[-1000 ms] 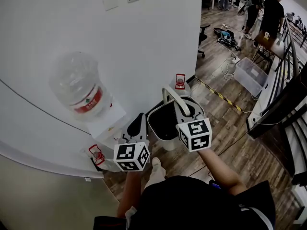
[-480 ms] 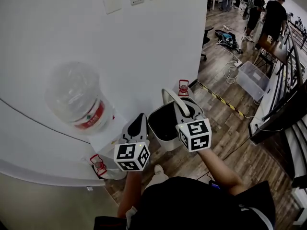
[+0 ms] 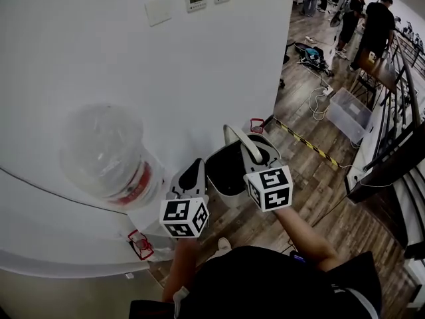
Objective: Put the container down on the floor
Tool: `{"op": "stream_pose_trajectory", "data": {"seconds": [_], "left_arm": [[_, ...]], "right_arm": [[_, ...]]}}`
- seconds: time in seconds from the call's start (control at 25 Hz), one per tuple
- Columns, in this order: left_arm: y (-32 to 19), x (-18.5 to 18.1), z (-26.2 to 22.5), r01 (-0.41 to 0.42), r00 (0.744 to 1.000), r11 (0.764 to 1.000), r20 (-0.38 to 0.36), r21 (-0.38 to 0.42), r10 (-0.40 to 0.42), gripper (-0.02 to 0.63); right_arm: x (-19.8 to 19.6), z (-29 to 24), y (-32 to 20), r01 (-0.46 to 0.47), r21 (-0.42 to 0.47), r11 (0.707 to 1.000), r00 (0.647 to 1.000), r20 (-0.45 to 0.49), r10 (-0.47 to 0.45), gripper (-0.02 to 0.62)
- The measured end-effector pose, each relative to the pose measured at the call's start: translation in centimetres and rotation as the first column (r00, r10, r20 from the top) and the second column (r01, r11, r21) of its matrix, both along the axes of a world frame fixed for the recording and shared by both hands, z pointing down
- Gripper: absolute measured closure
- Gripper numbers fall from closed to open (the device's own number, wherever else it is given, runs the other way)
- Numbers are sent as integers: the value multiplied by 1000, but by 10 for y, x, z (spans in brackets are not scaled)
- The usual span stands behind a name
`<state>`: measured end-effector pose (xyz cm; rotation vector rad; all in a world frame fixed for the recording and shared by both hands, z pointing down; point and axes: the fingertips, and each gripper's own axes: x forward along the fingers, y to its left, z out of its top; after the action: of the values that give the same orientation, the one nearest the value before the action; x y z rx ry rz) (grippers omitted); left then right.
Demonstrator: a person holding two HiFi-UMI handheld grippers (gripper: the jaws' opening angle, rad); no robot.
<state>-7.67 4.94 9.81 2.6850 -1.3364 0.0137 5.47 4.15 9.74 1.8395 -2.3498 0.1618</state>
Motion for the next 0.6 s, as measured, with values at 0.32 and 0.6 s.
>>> {"op": "stream_pose_trajectory", "data": {"seconds": [0.32,0.6], "left_arm": [[-45,-6,3,-66,998,998,7,-7,66,592],[-75,-13,12,-118,993,992,-6,-31,118,592]], "right_arm": [[-14,4,-42,-36,-16,999,999,2,36,565],[-24,9,-69,-78,-26,997,997,-7,78,565]]}}
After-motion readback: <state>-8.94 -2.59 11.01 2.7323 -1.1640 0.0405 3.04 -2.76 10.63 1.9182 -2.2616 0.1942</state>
